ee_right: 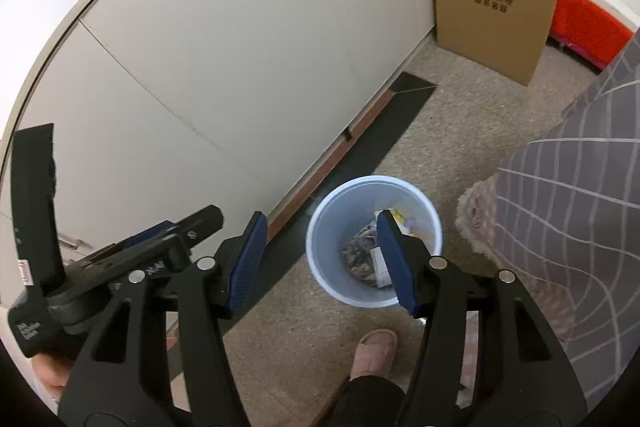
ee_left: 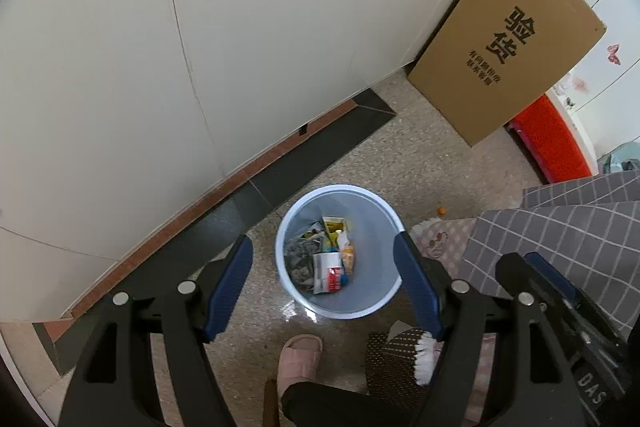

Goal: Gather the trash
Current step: 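Move both tools back over the table toward the yellow packets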

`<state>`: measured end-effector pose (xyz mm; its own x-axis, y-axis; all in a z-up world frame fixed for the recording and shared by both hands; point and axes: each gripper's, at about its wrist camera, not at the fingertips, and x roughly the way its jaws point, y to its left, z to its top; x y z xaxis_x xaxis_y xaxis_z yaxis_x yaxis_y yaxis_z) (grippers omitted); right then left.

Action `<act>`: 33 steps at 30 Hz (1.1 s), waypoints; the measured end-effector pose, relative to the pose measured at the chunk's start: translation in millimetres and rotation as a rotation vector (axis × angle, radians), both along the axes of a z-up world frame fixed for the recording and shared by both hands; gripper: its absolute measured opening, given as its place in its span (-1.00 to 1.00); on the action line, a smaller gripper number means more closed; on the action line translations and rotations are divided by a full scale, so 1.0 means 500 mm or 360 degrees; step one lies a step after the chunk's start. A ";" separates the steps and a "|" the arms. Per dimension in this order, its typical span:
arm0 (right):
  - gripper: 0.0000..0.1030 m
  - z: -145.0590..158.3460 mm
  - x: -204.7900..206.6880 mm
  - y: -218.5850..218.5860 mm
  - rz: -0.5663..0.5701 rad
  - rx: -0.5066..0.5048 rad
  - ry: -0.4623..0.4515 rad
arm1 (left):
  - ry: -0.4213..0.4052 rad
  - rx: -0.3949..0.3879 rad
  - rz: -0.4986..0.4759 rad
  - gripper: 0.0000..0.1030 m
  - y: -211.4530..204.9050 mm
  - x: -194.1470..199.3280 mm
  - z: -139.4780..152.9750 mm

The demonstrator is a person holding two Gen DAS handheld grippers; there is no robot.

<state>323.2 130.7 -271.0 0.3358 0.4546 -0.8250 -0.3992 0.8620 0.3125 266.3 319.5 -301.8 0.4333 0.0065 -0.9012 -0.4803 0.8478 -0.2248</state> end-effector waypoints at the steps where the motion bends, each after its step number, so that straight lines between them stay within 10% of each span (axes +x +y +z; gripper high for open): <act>1: 0.11 0.008 -0.003 -0.005 -0.0006 0.0002 -0.0010 | -0.0009 -0.0004 -0.0005 0.38 -0.004 -0.002 0.006; 17: 0.11 0.290 -0.084 -0.160 -0.0147 0.0155 -0.0526 | -0.0451 0.0074 -0.0075 0.43 -0.134 -0.044 0.261; 33: 0.23 0.374 -0.071 -0.654 -0.0924 0.0330 -0.0701 | -0.0777 0.0370 -0.0874 0.44 -0.605 0.099 0.418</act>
